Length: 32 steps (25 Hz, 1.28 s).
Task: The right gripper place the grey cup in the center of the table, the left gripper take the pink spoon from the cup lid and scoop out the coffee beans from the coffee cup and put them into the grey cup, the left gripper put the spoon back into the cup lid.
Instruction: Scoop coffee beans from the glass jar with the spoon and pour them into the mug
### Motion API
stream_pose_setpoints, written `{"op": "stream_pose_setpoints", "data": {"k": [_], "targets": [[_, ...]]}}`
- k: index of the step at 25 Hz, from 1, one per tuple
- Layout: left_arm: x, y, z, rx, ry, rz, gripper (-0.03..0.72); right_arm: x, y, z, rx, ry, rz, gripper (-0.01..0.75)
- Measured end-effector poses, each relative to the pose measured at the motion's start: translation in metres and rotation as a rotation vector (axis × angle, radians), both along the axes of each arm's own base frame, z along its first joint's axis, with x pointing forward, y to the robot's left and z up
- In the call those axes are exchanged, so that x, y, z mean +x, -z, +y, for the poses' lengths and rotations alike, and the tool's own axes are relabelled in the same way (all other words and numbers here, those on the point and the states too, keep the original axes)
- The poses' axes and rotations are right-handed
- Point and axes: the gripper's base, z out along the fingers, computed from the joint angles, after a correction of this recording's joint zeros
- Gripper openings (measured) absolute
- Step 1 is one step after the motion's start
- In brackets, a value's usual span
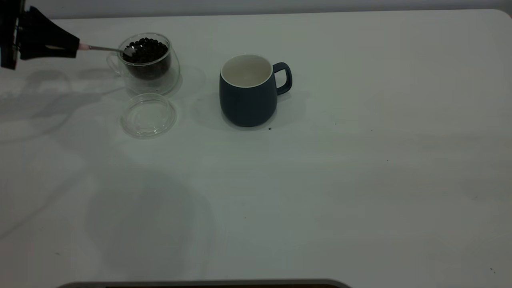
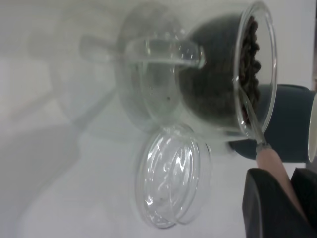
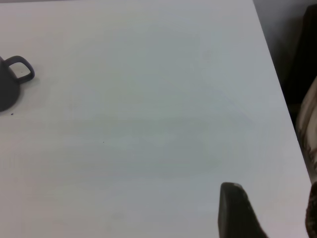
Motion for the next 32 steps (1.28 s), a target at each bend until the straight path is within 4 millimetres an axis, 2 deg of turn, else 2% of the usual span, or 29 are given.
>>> {"op": "stream_pose_setpoints", "data": {"k": [4, 19, 32], "targets": [[-0.0017, 0.0058, -0.0013, -0.022, 0.006, 0.016, 0.126, 0.0000, 0.0000, 0.0000, -0.001, 0.000, 0.000, 0.372], [0.0008, 0.0038, -0.0087, -0.051, 0.008, 0.005, 0.126, 0.0000, 0.0000, 0.0000, 0.000, 0.000, 0.000, 0.372], [-0.0005, 0.0030, -0.0064, -0.059, 0.017, -0.004, 0.126, 0.0000, 0.0000, 0.0000, 0.000, 0.000, 0.000, 0.372]]}}
